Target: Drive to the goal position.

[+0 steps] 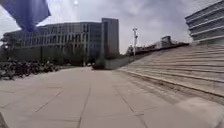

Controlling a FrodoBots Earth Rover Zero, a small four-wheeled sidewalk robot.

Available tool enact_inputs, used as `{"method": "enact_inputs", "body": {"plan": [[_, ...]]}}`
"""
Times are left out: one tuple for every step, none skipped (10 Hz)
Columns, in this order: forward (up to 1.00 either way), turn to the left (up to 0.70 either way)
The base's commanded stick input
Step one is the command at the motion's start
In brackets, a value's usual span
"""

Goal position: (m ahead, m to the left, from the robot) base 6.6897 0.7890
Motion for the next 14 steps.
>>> {"method": "enact_inputs", "body": {"plan": [[1.00, 0.14], [1.00, 0.37], [1.00, 0.40], [1.00, 0.08], [1.00, 0.00], [1.00, 0.00], [1.00, 0.00], [1.00, 0.00], [1.00, 0.00], [1.00, 0.00], [1.00, 0.00], [1.00, 0.00], [1.00, 0.00], [1.00, 0.00]]}}
